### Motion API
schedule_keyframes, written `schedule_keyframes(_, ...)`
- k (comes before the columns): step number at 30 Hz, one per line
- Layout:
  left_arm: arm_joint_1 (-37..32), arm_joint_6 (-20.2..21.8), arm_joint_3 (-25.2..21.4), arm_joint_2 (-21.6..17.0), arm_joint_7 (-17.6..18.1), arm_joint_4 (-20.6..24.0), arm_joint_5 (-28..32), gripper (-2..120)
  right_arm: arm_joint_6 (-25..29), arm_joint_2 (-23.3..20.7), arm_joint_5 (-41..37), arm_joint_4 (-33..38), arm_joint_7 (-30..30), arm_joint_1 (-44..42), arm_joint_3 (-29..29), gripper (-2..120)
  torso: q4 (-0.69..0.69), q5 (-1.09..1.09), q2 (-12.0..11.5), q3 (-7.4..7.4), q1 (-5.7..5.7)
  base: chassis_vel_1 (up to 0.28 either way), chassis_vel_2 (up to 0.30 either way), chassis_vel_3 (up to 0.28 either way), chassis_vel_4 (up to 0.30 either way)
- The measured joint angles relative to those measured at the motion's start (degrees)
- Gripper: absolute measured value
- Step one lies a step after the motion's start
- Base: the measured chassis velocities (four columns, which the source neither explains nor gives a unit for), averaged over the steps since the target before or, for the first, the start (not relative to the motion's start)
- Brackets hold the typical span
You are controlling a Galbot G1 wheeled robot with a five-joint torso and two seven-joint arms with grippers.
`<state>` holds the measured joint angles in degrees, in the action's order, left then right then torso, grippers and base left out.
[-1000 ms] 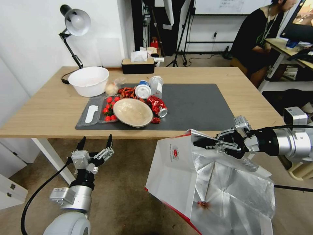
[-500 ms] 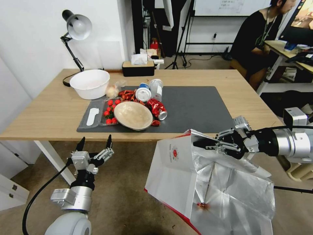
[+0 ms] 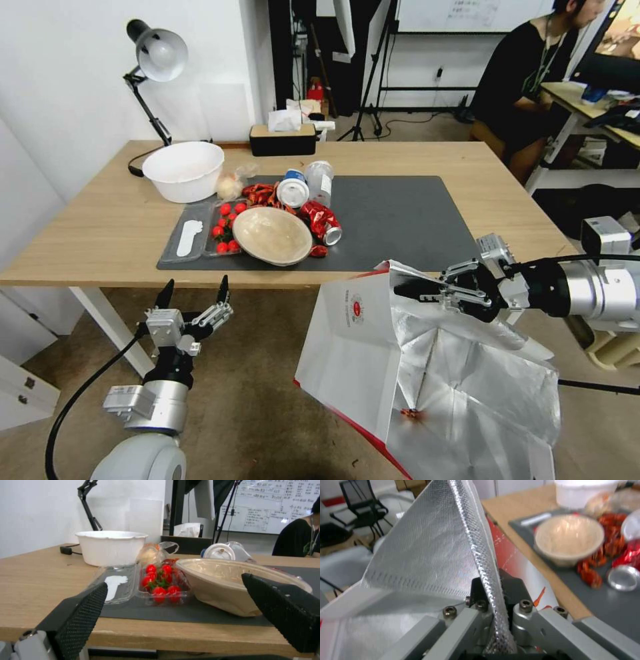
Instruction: Pick up the food delivery bag from the floor and place it on the table.
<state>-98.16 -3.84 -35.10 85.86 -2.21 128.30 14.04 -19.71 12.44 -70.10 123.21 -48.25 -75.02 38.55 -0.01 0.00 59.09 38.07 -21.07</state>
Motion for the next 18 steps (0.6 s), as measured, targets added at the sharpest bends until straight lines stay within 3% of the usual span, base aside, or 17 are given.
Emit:
schedule_keyframes(9, 0.12, 0.02, 0.26, 0.04, -0.06, -0.05, -0.31, 100, -0.63, 0.72, -12.90, 1.72, 9.46, 0.83, 11.96, 0, 0.00, -0.01, -0.19, -0.12, 0.09, 0.000, 0.000, 0.000, 0.000)
schedule_keyframes(13, 0.03, -0.01, 0.52, 0.20, -0.19, -0.21, -0.59, 100, -0.71, 2.37, -18.60, 1.88, 21.36, 4.18, 15.18, 0, 0.00, 0.00, -0.26, -0.15, 0.11, 0.000, 0.000, 0.000, 0.000)
schedule_keyframes(14, 0.03, -0.01, 0.52, 0.20, -0.19, -0.21, -0.59, 100, -0.71, 2.37, -18.60, 1.88, 21.36, 4.18, 15.18, 0, 0.00, 0.00, -0.26, -0.15, 0.11, 0.000, 0.000, 0.000, 0.000)
schedule_keyframes(16, -0.01, -0.18, 0.56, 0.23, -0.22, -0.25, -0.64, 100, -0.57, 3.52, -20.04, 2.40, 29.59, 5.99, 15.43, 0, 0.00, 0.00, -0.28, -0.17, 0.13, 0.000, 0.000, 0.000, 0.000)
schedule_keyframes(18, -0.02, -0.22, 0.56, 0.23, -0.22, -0.25, -0.65, 100, -0.41, 3.91, -20.38, 2.53, 31.58, 6.42, 15.42, 0, 0.00, 0.00, -0.29, -0.17, 0.13, 0.000, 0.000, 0.000, 0.000)
